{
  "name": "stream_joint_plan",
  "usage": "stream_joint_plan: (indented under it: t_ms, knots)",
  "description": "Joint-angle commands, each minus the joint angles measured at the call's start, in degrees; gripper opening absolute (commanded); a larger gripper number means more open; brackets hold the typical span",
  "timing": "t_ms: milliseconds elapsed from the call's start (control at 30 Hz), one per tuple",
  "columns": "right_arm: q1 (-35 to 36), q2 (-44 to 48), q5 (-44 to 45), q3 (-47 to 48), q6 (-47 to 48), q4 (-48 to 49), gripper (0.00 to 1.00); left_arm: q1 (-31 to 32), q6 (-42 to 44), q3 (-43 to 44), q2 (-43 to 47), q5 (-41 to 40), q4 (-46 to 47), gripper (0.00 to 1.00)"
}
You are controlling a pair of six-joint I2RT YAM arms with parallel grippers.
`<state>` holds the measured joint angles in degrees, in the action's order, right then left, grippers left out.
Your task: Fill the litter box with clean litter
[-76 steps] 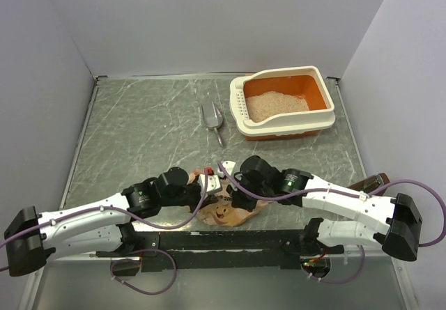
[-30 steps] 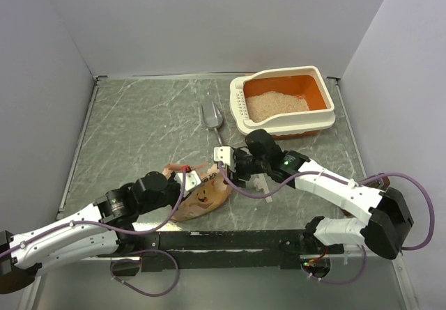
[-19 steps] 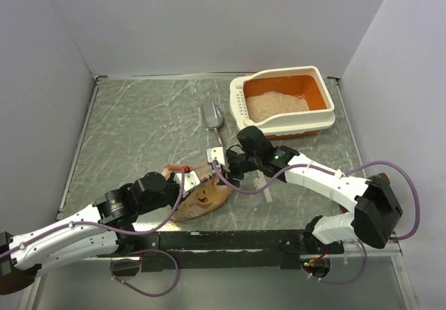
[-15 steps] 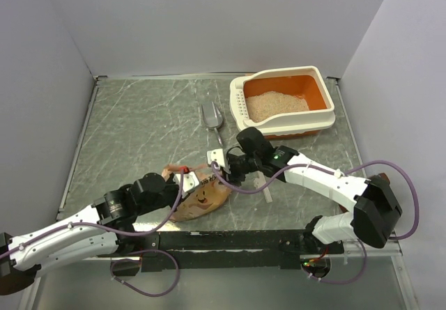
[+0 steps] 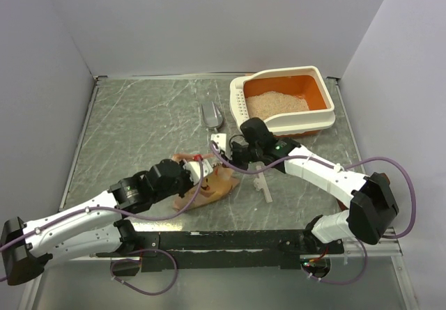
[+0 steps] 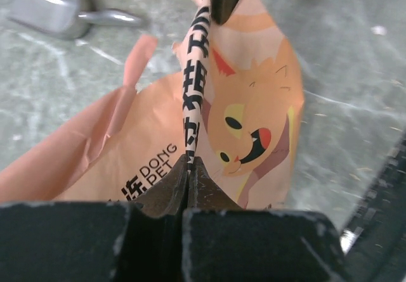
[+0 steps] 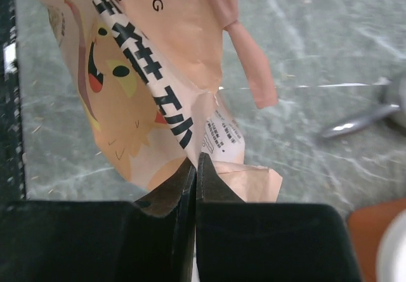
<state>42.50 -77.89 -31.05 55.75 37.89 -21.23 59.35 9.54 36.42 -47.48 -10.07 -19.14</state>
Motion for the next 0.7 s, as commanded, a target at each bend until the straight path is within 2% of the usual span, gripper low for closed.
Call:
stream_joint_plan:
  t_ms: [0, 100, 200, 467, 533, 567, 633, 667]
  knots:
    - [-1.63, 0.72, 3.18, 7.62, -3.08, 1.99, 0.0, -6.86, 6.19, 9.09, -1.91, -2.51, 5.43, 0.01]
    - [-1.72, 2.03, 2.75, 6.84, -4.22, 1.72, 0.0, -9.16, 5.58, 8.67, -2.7, 0.39, 5.34, 0.01]
    - [-1.72, 3.35, 3.1, 1.93, -6.33, 3.21, 0.0, -9.25, 3.21, 5.33, -2.53, 2.23, 6.48, 0.01]
    - [-1.72, 0.55, 3.35, -3.54, -11.07, 6.29, 0.0, -9.25, -2.15, -0.47, -5.95, 9.0, 6.92, 0.01]
    - [-1.81, 0.02, 3.8, -2.93, -11.35, 6.29, 0.14, -9.08, -2.77, -1.96, -6.22, 10.5, 8.75, 0.01]
    - [-1.81, -0.07, 4.5, -2.58, -11.87, 6.55, 0.31, -9.08, -3.21, -2.49, -6.3, 10.85, 9.29, 0.01]
    - [-1.72, 0.1, 5.2, -2.22, -13.01, 7.52, 0.4, -8.99, -3.3, -2.06, -6.39, 10.25, 8.85, 0.01]
    - [-1.81, 0.63, 5.56, -2.13, -13.8, 8.39, 0.51, -8.9, -3.21, -2.06, -6.22, 10.24, 8.68, 0.01]
